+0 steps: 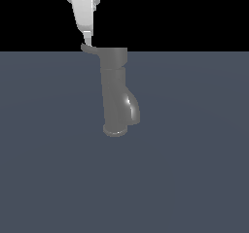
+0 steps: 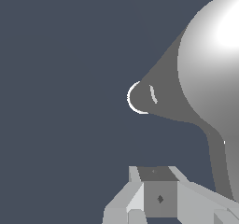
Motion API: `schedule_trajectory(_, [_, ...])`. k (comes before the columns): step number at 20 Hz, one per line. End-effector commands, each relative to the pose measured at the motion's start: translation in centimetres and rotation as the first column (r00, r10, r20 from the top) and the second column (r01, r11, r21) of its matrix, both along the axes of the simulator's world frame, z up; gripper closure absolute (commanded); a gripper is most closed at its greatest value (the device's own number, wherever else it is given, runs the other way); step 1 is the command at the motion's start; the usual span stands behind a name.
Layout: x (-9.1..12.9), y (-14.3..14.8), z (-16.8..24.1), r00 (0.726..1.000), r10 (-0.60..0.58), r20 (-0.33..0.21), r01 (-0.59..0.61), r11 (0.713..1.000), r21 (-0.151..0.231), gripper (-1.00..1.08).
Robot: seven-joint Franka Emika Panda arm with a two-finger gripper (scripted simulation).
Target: Turn on the faucet by rotating a designated handle.
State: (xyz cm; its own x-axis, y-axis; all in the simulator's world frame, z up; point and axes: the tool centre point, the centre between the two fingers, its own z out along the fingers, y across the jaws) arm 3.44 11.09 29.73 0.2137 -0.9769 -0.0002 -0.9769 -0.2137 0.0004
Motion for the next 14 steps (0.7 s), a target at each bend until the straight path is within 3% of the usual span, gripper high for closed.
schedule_trajectory(1, [-0.3, 0.0, 0.0, 1.0, 0.0, 0.0, 0.0, 1.0, 0.0, 1.08])
schedule_trajectory(14, [-4.2, 0.2, 0.0, 1.0, -0.001, 0.0, 0.001, 1.0, 0.0, 1.08])
